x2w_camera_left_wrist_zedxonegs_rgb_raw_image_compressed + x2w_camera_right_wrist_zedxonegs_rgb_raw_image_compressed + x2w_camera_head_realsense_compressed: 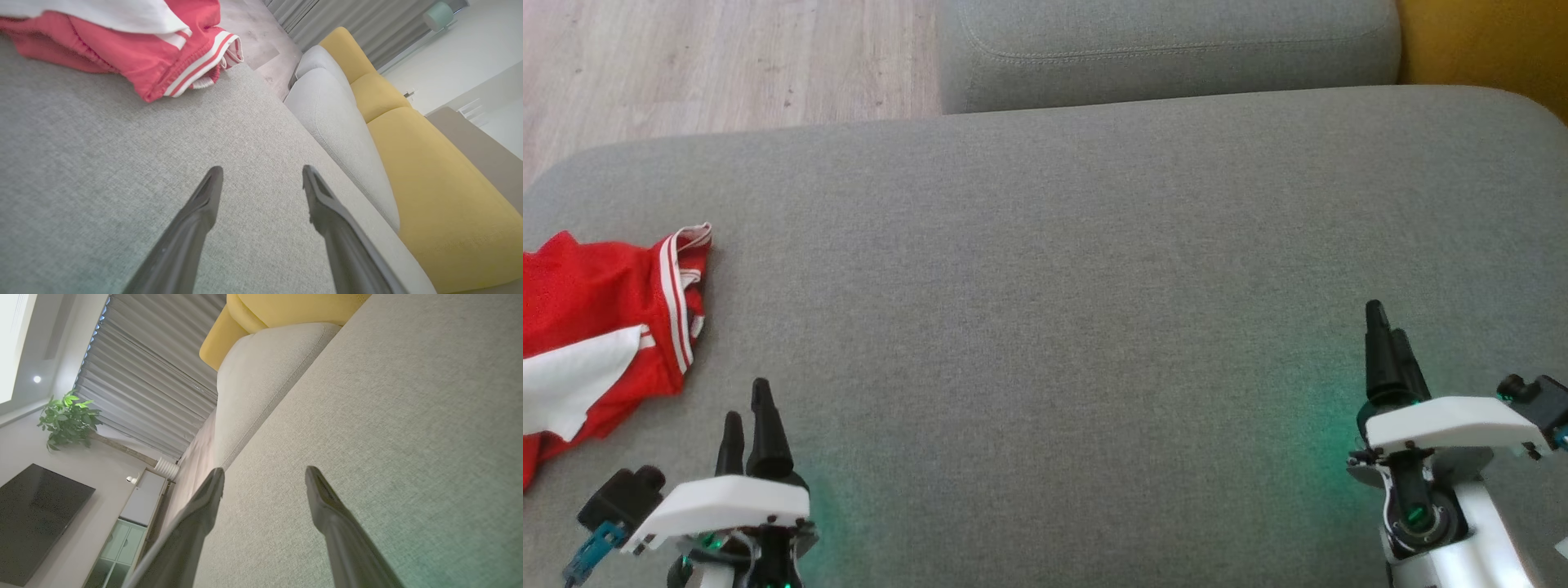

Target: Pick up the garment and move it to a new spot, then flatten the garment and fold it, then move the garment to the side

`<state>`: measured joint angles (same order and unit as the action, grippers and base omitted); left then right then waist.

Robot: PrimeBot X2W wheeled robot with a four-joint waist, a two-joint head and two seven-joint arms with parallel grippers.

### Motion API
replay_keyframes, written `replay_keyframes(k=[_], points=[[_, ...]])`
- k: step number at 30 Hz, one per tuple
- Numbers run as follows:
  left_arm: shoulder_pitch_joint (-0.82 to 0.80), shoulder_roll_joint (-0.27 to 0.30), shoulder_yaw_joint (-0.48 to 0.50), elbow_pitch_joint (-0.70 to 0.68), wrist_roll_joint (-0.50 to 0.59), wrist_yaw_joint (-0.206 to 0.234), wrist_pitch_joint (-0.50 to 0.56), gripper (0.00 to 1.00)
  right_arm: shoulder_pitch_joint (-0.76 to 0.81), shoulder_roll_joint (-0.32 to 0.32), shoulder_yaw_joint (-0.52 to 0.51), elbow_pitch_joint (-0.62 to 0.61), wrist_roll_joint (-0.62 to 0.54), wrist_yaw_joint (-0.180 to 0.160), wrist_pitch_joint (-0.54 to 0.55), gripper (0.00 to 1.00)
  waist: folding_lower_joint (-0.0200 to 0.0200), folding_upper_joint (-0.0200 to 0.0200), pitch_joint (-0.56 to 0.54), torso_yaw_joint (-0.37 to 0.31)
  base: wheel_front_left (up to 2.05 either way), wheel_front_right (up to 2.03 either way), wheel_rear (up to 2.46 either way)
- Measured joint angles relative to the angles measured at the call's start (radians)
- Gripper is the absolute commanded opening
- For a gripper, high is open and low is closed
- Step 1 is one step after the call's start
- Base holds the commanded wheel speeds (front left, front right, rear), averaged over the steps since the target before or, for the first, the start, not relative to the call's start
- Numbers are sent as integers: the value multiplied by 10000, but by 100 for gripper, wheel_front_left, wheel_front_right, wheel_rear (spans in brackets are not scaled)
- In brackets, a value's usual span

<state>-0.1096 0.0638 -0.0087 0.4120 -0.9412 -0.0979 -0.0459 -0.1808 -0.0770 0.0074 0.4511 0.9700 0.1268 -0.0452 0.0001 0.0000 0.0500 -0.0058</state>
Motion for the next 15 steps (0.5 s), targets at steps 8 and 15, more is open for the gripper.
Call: replay_keyframes(k=[8,15], points=[[-70,2,-148,61,938,104,-198,100,-180,0,207,134,-930,0,-211,100,0,0,51,-27,0,0,0],[-70,4,-234,107,1873,291,-408,100,-223,0,284,272,-1958,0,-410,100,0,0,100,-78,0,0,0]])
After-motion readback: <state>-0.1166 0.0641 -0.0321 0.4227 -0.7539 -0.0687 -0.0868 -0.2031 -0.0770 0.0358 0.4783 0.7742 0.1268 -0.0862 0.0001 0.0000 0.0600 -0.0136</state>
